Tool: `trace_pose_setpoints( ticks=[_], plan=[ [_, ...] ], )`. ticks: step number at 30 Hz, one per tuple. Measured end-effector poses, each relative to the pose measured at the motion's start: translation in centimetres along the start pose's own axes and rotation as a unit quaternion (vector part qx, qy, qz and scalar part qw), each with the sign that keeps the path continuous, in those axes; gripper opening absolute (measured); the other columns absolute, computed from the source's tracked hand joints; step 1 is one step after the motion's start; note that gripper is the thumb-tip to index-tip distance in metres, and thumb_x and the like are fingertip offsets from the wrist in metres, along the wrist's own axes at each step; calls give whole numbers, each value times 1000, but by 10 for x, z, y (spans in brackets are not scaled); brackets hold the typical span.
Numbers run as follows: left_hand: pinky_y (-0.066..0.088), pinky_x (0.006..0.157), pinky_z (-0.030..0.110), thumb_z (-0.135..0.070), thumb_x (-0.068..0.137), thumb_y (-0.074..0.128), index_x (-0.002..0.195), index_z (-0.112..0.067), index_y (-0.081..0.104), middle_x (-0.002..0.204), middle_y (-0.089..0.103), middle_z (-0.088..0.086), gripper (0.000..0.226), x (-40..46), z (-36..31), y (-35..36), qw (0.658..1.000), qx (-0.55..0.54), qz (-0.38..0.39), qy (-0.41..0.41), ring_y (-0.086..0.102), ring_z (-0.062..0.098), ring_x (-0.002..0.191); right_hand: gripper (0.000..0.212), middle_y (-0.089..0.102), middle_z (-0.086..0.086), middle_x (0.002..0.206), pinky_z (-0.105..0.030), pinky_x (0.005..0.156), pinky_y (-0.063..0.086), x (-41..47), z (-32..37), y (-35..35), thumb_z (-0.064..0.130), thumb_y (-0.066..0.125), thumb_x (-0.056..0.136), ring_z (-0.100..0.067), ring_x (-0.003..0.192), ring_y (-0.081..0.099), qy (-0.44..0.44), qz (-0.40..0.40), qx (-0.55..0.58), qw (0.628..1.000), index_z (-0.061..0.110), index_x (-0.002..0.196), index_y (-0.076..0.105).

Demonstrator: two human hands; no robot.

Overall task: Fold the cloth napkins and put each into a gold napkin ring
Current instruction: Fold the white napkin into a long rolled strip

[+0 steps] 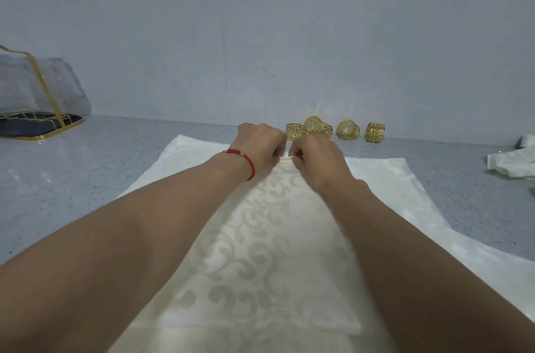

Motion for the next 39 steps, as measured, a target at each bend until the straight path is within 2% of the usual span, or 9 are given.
trace_pose_setpoints(
  ticks=[4,7,10,13,17,26,31,35,39],
  plan=[
    [36,82,36,-11,88,57,85,-27,63,83,60,-8,17,-9,-14,-2,983,142,-20,112,56,19,86,25,70,-5,99,-44,73,54,-2,11,-6,4,59,84,-35,91,64,-53,15,-60,997,20,96,74],
    [36,72,33,-14,89,53,78,-23,64,70,54,-7,18,-16,-14,0,981,135,-2,136,55,23,77,27,70,-2,101,-41,78,53,-2,15,-6,2,61,83,-32,95,65,-69,65,-72,993,21,95,77],
    [39,61,30,-9,82,52,76,-21,70,64,60,-2,22,-23,-4,0,998,-21,-37,46,59,28,74,20,73,2,88,-37,75,54,-4,8,-7,12,60,80,-26,86,66,-17,89,-14,996,22,83,77],
    [51,80,29,-12,88,61,99,-20,76,75,69,-4,21,-30,15,8,968,-213,-90,-103,63,17,82,17,71,2,70,-36,66,56,-6,-4,-6,23,63,84,-21,72,65,54,49,110,991,18,74,76],
    [55,88,33,-8,87,65,94,-18,80,87,74,-3,20,-31,20,16,943,-275,-95,-162,67,18,88,10,77,-1,94,-38,85,58,-5,-13,2,16,72,89,-21,91,69,66,44,146,986,17,94,81],
    [37,90,41,-6,89,59,100,-23,67,105,63,-1,22,-27,-1,8,996,-5,-58,-65,55,24,109,10,71,2,88,-40,80,49,-7,9,-8,12,63,90,-25,88,64,-63,44,-44,996,21,88,67],
    [39,85,39,-8,82,62,85,-27,56,93,60,-7,20,-27,-18,-2,993,104,-32,35,56,21,96,28,69,-1,94,-40,78,53,-3,15,-13,-2,59,81,-27,89,65,-84,113,-65,988,20,93,71],
    [38,57,27,8,71,52,61,-20,58,63,48,-3,30,-24,-8,-4,997,-28,72,27,52,34,69,18,72,3,82,-37,75,58,2,12,-17,5,64,84,-22,83,68,-49,181,-21,982,16,87,78],
    [48,74,21,4,84,59,90,-14,80,72,61,-6,29,-33,9,-9,979,-193,-7,-68,59,14,76,17,68,7,79,-31,75,53,3,1,-17,9,63,91,-16,81,65,5,150,46,988,17,92,78]
  ],
)
Point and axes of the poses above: each hand's wrist, its own x-axis towards the middle knuckle, its own y-axis out of the palm, z = x × y, the point moved 6 cm from there along x, towards the middle knuckle
